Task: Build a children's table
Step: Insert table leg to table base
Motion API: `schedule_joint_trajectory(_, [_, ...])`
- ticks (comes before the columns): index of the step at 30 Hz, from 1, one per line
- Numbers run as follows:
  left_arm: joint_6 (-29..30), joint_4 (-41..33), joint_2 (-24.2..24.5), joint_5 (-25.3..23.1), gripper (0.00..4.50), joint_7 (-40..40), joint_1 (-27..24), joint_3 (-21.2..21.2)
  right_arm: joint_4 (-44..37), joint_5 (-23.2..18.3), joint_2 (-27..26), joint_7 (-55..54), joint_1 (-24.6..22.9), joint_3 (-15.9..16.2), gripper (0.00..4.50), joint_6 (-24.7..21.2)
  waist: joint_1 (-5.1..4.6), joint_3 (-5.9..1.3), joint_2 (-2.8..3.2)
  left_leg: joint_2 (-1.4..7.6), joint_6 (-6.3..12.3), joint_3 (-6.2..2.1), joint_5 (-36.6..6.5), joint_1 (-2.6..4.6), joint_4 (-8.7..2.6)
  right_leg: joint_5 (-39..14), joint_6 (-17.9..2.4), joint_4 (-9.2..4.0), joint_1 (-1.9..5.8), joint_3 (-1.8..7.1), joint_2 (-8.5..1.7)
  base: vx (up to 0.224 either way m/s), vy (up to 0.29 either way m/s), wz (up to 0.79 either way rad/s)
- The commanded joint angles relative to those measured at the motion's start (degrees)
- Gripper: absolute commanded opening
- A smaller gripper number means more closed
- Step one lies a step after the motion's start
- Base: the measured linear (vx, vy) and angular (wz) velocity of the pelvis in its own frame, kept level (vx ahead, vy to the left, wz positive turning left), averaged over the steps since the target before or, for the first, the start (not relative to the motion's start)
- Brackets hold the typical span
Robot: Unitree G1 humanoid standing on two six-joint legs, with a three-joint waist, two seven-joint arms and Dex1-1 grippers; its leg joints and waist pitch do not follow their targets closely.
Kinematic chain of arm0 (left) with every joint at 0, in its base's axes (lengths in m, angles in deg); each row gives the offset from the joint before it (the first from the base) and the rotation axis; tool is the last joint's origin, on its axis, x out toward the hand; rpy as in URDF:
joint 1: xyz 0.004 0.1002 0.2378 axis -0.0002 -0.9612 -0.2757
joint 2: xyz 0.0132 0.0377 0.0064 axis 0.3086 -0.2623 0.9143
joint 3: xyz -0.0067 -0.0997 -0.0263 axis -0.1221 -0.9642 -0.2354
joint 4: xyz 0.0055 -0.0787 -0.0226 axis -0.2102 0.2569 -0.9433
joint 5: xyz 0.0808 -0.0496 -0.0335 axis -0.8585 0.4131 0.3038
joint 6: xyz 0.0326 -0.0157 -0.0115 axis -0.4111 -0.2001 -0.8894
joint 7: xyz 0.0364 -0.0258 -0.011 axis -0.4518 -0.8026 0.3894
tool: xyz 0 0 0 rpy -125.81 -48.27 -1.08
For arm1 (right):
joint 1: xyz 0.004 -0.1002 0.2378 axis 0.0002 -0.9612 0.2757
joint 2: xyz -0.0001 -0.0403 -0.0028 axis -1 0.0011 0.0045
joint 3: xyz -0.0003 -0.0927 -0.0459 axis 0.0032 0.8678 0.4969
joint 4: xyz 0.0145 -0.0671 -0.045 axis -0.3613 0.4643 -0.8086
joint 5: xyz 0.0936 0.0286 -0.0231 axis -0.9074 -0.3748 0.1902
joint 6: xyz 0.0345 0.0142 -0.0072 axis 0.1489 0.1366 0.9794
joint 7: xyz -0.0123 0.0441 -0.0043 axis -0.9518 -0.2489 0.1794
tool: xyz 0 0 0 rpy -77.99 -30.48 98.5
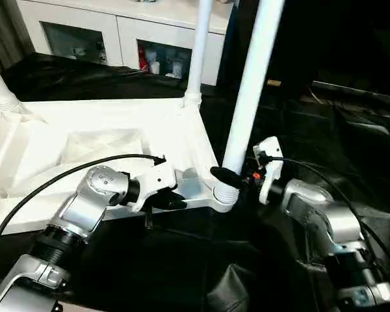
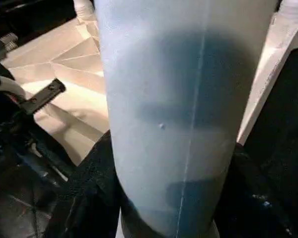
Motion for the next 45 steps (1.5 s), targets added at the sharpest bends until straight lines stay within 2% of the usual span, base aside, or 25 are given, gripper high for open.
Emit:
schedule_joint_trajectory(1, [0.04, 0.21, 0.78, -0.93, 0.0, 0.42, -0.32, 1.23, 2.29, 1.63, 0.52, 0.03, 0.75, 0.5, 1.91, -0.01, 0.4, -3.66, 0.52, 2.93, 1.66, -0.72, -2.6, 0.02, -4.12, -2.79, -14.24, -3.43, 3.2, 2.68, -4.15, 0.0, 0.0, 0.0])
schedule_joint_trajectory(2, [-0.05, 0.35, 0.72, -1.0, 0.0, 0.3, -0.08, 1.26, 3.47, 2.31, 0.48, 0.23, 1.88, 0.97, 1.91, 0.44, 0.3, -3.64, 0.34, 2.9, 1.65, -0.69, -3.02, 0.0, -4.12, -3.38, -14.24, -3.53, 3.24, 2.67, -4.15, 0.0, 0.0, 0.0])
schedule_joint_trajectory(5, [-0.02, 0.27, 0.72, -0.9, 0.0, 0.16, -0.03, 1.2, 3.6, 1.87, 0.18, 0.33, 2.23, 0.57, 1.91, 0.56, 0.34, -3.49, 0.4, 2.98, 1.05, -0.73, -4.59, 0.1, -4.25, -6.29, -13.47, -3.87, 3.13, 2.76, -4.29, 0.0, 0.0, 0.0])
schedule_joint_trajectory(7, [-0.05, 0.28, 0.7, -0.86, 0.0, -0.01, -0.02, 1.12, 3.1, 1.35, 0.22, 0.4, 1.62, 0.0, 1.91, 0.77, 0.33, -3.56, 0.19, 3.01, 0.88, -0.76, -4.57, 0.04, -4.27, -6.39, -13.19, -3.85, 3.2, 2.74, -4.26, 0.0, 0.0, 0.0])
schedule_joint_trajectory(11, [-0.14, 0.7, 0.39, -0.65, 0.0, -0.57, 0.29, 0.81, 2.28, -0.35, 0.24, 0.76, -0.84, -2.3, 1.91, 1.48, 0.46, -3.65, 0.28, 3.01, 1.15, -0.75, -4.15, 0.05, -4.23, -4.75, -13.37, -3.72, 3.16, 2.75, -4.27, 0.0, 0.0, 0.0])
schedule_joint_trajectory(12, [-0.21, 0.86, 0.38, -0.61, 0.0, -0.62, 0.4, 0.8, 2.33, -0.37, 0.36, 0.97, -1.41, -2.44, 1.91, 1.96, 0.55, -3.67, 0.61, 3.01, 1.08, -0.78, -4.16, 0.1, -4.23, -4.45, -13.51, -3.69, 3.14, 2.72, -4.25, 0.0, 0.0, 0.0])
schedule_joint_trajectory(14, [-0.39, 1.14, 0.42, -0.61, 0.0, -0.64, 0.59, 0.79, 2.35, -0.51, 0.37, 1.14, -3.04, -3.0, 1.91, 3.25, 0.67, -3.7, 0.46, 3.04, 1.13, -0.73, -4.18, 0.17, -4.2, -3.7, -13.63, -3.67, 3.12, 2.72, -4.23, 0.0, 0.0, 0.0])
schedule_joint_trajectory(15, [-0.48, 1.28, 0.42, -0.62, 0.0, -0.67, 0.68, 0.8, 2.57, -0.44, 0.29, 1.15, -3.46, -3.24, 1.91, 3.81, 0.71, -3.71, 0.7, 3.03, 1.1, -0.74, -4.21, 0.17, -4.24, -3.21, -13.69, -3.69, 3.12, 2.71, -4.16, 0.0, 0.0, 0.0])
schedule_joint_trajectory(16, [-0.48, 1.28, 0.42, -0.62, 0.0, -0.67, 0.68, 0.8, 2.57, -0.44, 0.29, 1.15, -3.46, -3.24, 1.91, 3.81, 0.72, -3.71, 0.63, 3.05, 1.1, -0.75, -4.28, 0.16, -4.24, -3.15, -13.75, -3.65, 3.13, 2.71, -4.18, 0.0, 0.0, 0.0])
schedule_joint_trajectory(17, [-0.74, 1.8, 0.42, -0.73, 0.0, -0.8, 1.07, 0.79, 3.27, -0.98, -0.34, 0.77, -4.46, -4.55, 1.91, 5.27, 0.78, -3.7, 0.98, 3.0, 0.92, -0.76, -4.68, 0.21, -4.29, -3.06, -13.92, -3.72, 3.1, 2.69, -4.11, 0.0, 0.0, 0.0])
schedule_joint_trajectory(18, [-0.89, 2.17, 0.38, -0.74, 0.0, -0.83, 1.34, 0.78, 4.02, -1.28, -0.88, 0.27, -5.14, -5.52, 1.91, 6.77, 0.91, -3.69, 1.03, 3.03, 0.72, -0.76, -5.37, 0.19, -4.3, -3.34, -14.02, -3.76, 3.08, 2.72, -4.18, 0.0, 0.0, 0.0])
schedule_joint_trajectory(19, [-0.92, 2.26, 0.38, -0.75, 0.0, -0.84, 1.41, 0.77, 4.19, -1.35, -1.0, 0.15, -5.3, -5.74, 1.91, 7.1, 1.03, -3.69, 1.42, 3.04, 0.46, -0.87, -5.75, 0.21, -4.38, -3.58, -14.09, -3.71, 3.11, 2.68, -4.22, 0.0, 0.0, 0.0])
schedule_joint_trajectory(20, [-1.01, 2.47, 0.35, -0.74, 0.0, -0.83, 1.55, 0.77, 4.55, -1.41, -1.19, -0.02, -5.46, -6.04, 1.91, 7.63, 1.06, -3.69, 1.21, 3.02, 0.22, -0.8, -6.38, 0.26, -4.35, -3.99, -14.16, -3.82, 3.05, 2.71, -4.22, 0.0, 0.0, 0.0])
schedule_joint_trajectory(22, [-1.23, 2.78, 0.33, -0.79, 0.0, -0.86, 1.76, 0.77, 5.44, -1.47, -1.7, -0.26, -6.14, -6.62, 1.91, 9.29, 1.22, -3.67, 1.23, 3.05, -0.02, -0.85, -6.9, 0.22, -4.44, -4.24, -14.14, -3.87, 3.16, 2.7, -4.19, 0.0, 0.0, 0.0])
schedule_joint_trajectory(23, [-1.47, 3.14, 0.25, -0.88, 0.0, -1.02, 2.06, 0.74, 6.33, -1.72, -2.38, -0.49, -6.87, -7.31, 1.91, 11.12, 1.32, -3.67, 1.47, 3.03, -0.07, -0.86, -6.84, 0.26, -4.45, -4.15, -14.11, -3.85, 3.13, 2.69, -4.2, 0.0, 0.0, 0.0])
schedule_joint_trajectory(27, [-1.79, 3.69, 0.21, -0.98, 0.0, -1.14, 2.59, 0.85, 8.51, -2.24, -3.77, -1.0, -8.02, -8.62, 1.91, 14.67, 1.4, -3.57, 1.7, 3.11, -0.51, -0.97, -8.44, 0.23, -4.66, -5.63, -14.02, -4.06, 3.09, 2.67, -4.31, 0.0, 0.0, 0.0])
schedule_joint_trajectory(31, [-2.34, 4.18, 0.62, -1.15, 0.0, -0.81, 2.87, 1.24, 9.04, -0.52, -4.04, -0.82, -9.78, -7.75, 1.91, 17.7, 1.43, -3.48, 1.96, 3.13, -0.91, -1.01, -10.33, 0.44, -4.8, -7.97, -13.43, -4.42, 2.93, 2.69, -4.27, 0.0, 0.0, 0.0])
schedule_joint_trajectory(35, [-3.09, 5.2, 0.95, -1.51, 0.0, -0.66, 3.37, 1.5, 5.99, 2.54, -2.44, -0.09, -11.61, -4.82, 1.91, 19.53, 1.51, -3.51, 1.72, 3.08, -0.56, -1.06, -9.2, 0.22, -4.8, -7.13, -12.85, -4.31, 3.11, 2.71, -4.19, 0.0, 0.0, 0.0])
schedule_joint_trajectory(38, [-3.51, 5.98, 0.83, -1.74, 0.0, -0.89, 3.74, 1.63, 3.47, 3.77, -1.41, 0.95, -12.0, -2.92, 1.91, 19.41, 1.52, -3.48, 1.73, 3.09, -0.09, -1.0, -8.4, 0.21, -4.76, -6.03, -13.02, -4.22, 3.1, 2.72, -4.15, 0.0, 0.0, 0.0])
schedule_joint_trajectory(39, [-3.55, 6.04, 0.77, -1.77, 0.0, -0.98, 3.76, 1.66, 2.82, 4.08, -1.08, 1.33, -11.99, -2.28, 1.91, 19.1, 1.46, -3.47, 1.34, 3.06, 0.06, -0.94, -8.49, 0.2, -4.74, -6.4, -12.93, -4.31, 3.12, 2.69, -4.1, 0.0, 0.0, 0.0])
schedule_joint_trajectory(40, [-3.59, 6.08, 0.72, -1.81, 0.0, -1.08, 3.78, 1.69, 2.58, 4.37, -0.8, 1.62, -11.82, -1.76, 1.91, 18.79, 1.53, -3.48, 1.32, 3.04, 0.12, -0.96, -8.33, 0.21, -4.71, -6.63, -12.83, -4.24, 3.14, 2.7, -4.13, 0.0, 0.0, 0.0])
schedule_joint_trajectory(41, [-3.63, 6.12, 0.7, -1.82, 0.0, -1.13, 3.79, 1.71, 2.52, 4.48, -0.67, 1.74, -11.73, -1.52, 1.91, 18.7, 1.55, -3.39, 1.53, 3.09, 0.12, -0.97, -8.44, 0.18, -4.77, -7.21, -12.64, -4.32, 3.06, 2.74, -4.17, 0.0, 0.0, 0.0])
schedule_joint_trajectory(43, [-3.78, 6.07, 0.6, -1.89, 0.0, -1.36, 3.67, 1.79, 2.56, 5.1, -0.39, 2.06, -11.06, -0.6, 1.91, 18.61, 1.47, -3.31, 1.15, 3.12, 0.12, -0.93, -9.38, 0.25, -4.82, -9.27, -12.37, -4.58, 2.95, 2.76, -4.24, 0.0, 0.0, 0.0])
schedule_joint_trajectory(45, [-4.21, 5.86, 0.55, -1.91, 0.0, -1.59, 3.38, 1.95, 3.72, 5.54, -0.47, 2.21, -9.62, 0.03, 1.91, 18.06, 1.52, -3.24, 1.22, 3.18, 0.02, -1.0, -10.33, 0.3, -4.88, -11.68, -11.91, -4.74, 2.78, 2.83, -4.37, 0.0, 0.0, 0.0])
